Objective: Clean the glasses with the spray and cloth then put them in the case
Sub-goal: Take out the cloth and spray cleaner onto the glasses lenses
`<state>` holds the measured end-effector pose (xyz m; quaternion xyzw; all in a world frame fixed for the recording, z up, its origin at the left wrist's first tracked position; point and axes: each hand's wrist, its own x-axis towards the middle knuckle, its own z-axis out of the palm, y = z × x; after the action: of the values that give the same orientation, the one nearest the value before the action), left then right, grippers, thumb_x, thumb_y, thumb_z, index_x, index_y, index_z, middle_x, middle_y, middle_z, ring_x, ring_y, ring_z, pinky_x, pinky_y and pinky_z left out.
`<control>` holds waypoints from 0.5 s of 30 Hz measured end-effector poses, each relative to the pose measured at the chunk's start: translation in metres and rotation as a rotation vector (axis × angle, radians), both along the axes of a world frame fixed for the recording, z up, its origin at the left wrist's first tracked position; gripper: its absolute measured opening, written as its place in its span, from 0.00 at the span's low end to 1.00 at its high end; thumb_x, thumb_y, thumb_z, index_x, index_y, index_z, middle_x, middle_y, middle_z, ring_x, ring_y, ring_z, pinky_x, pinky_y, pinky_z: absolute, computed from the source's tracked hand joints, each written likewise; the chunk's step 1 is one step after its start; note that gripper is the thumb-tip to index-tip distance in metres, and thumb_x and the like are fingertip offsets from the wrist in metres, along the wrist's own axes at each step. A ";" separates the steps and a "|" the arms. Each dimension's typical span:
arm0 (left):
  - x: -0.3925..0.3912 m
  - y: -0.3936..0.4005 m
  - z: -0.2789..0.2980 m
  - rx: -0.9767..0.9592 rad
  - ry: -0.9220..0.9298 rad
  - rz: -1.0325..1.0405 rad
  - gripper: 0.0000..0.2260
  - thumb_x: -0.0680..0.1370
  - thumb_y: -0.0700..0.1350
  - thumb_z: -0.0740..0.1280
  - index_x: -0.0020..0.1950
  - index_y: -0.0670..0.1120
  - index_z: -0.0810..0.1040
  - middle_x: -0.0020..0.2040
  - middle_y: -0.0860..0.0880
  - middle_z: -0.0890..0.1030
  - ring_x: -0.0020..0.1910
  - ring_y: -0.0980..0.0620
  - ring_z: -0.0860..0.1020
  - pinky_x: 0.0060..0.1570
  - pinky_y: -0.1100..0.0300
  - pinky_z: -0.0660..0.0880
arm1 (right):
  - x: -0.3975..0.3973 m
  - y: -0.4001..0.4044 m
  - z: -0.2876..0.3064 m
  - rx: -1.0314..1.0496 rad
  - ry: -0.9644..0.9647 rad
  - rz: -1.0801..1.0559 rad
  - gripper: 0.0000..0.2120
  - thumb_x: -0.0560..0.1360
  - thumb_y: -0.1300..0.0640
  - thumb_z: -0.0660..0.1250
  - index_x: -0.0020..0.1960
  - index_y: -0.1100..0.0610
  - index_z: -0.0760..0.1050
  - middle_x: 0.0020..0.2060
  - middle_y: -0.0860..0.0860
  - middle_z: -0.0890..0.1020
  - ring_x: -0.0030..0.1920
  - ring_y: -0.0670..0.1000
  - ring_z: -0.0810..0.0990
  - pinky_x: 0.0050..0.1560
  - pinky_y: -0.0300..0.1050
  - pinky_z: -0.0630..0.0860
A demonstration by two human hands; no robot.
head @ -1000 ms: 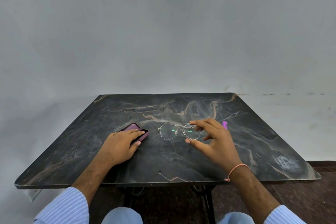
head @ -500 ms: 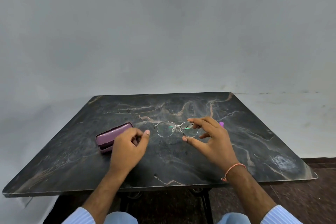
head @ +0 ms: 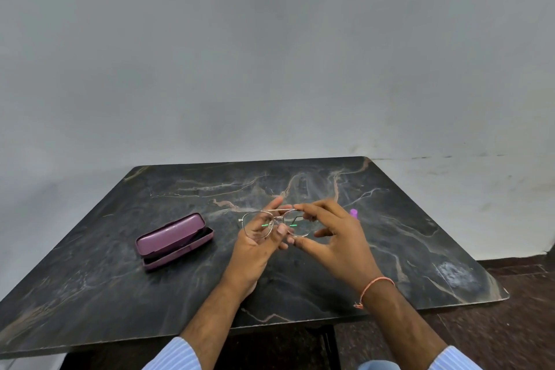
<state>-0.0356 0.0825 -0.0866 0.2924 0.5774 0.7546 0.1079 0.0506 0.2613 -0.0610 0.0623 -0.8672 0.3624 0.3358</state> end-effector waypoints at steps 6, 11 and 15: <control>-0.002 0.001 0.000 0.061 0.014 -0.011 0.16 0.80 0.43 0.70 0.64 0.59 0.87 0.63 0.48 0.88 0.58 0.49 0.87 0.58 0.49 0.85 | -0.004 0.001 -0.005 -0.008 -0.055 0.024 0.28 0.74 0.43 0.79 0.72 0.45 0.79 0.57 0.39 0.79 0.62 0.46 0.81 0.53 0.42 0.85; -0.008 -0.007 0.001 0.037 0.119 0.035 0.16 0.79 0.42 0.73 0.63 0.58 0.88 0.64 0.46 0.88 0.66 0.45 0.86 0.67 0.44 0.82 | -0.007 -0.004 -0.009 -0.065 -0.079 0.036 0.28 0.73 0.45 0.81 0.72 0.43 0.79 0.58 0.40 0.79 0.62 0.48 0.81 0.51 0.45 0.86; -0.009 -0.009 -0.001 0.018 0.178 0.060 0.15 0.79 0.42 0.74 0.62 0.58 0.88 0.64 0.49 0.89 0.67 0.46 0.85 0.70 0.45 0.79 | -0.001 -0.006 -0.009 -0.031 -0.087 0.045 0.36 0.74 0.43 0.80 0.78 0.39 0.71 0.65 0.37 0.78 0.67 0.46 0.79 0.54 0.43 0.86</control>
<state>-0.0443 0.0732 -0.0877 0.3418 0.5866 0.7336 0.0306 0.0498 0.2551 -0.0702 0.0607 -0.8736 0.3854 0.2907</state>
